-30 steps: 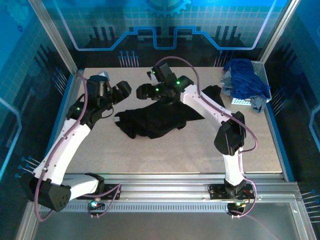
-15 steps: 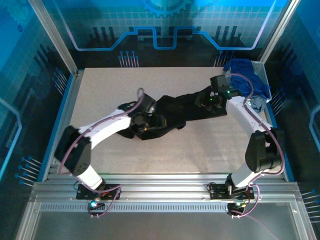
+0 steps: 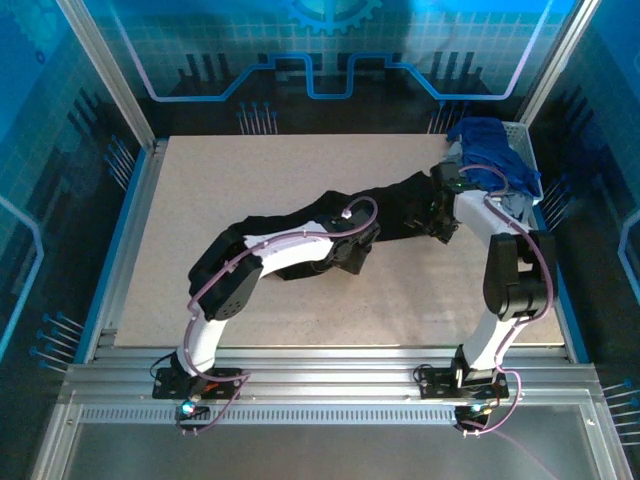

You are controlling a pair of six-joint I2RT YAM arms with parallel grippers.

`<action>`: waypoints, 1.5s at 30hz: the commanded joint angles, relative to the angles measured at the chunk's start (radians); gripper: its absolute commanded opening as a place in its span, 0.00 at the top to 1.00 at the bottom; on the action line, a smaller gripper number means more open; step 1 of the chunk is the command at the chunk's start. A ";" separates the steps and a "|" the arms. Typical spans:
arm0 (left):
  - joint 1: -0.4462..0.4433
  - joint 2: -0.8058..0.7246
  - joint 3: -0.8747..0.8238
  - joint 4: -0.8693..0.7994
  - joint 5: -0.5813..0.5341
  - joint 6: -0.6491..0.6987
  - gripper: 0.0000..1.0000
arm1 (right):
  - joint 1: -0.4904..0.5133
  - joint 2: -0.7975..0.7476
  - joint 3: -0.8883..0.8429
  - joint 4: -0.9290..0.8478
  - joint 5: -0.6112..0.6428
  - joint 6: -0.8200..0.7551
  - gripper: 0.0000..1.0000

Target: Fold and stack the t-shirts

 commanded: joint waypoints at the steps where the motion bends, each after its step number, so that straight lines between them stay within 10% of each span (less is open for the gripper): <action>1: 0.008 0.056 0.064 0.002 -0.087 0.053 0.17 | -0.039 0.030 0.013 0.024 -0.029 0.020 0.30; 8: 0.029 0.135 0.178 0.012 -0.090 0.078 0.42 | -0.073 0.127 0.066 0.048 -0.044 0.025 0.35; 13: 0.070 0.071 0.144 0.043 -0.084 0.049 1.00 | -0.073 0.186 0.110 0.039 -0.039 0.040 0.44; 16: 0.093 0.019 0.118 0.051 -0.079 0.038 1.00 | -0.072 0.199 0.109 0.052 -0.042 0.063 0.51; 23: 0.152 -0.182 0.038 0.085 -0.036 -0.011 1.00 | -0.052 0.169 0.122 0.064 -0.016 0.075 1.00; 39: 0.352 -0.737 -0.139 0.231 -0.061 -0.011 1.00 | 0.082 -0.169 0.148 -0.091 0.097 0.041 1.00; 45: 0.352 -0.942 -0.256 0.241 -0.076 0.014 1.00 | 0.085 -0.049 0.204 -0.083 0.051 0.052 0.45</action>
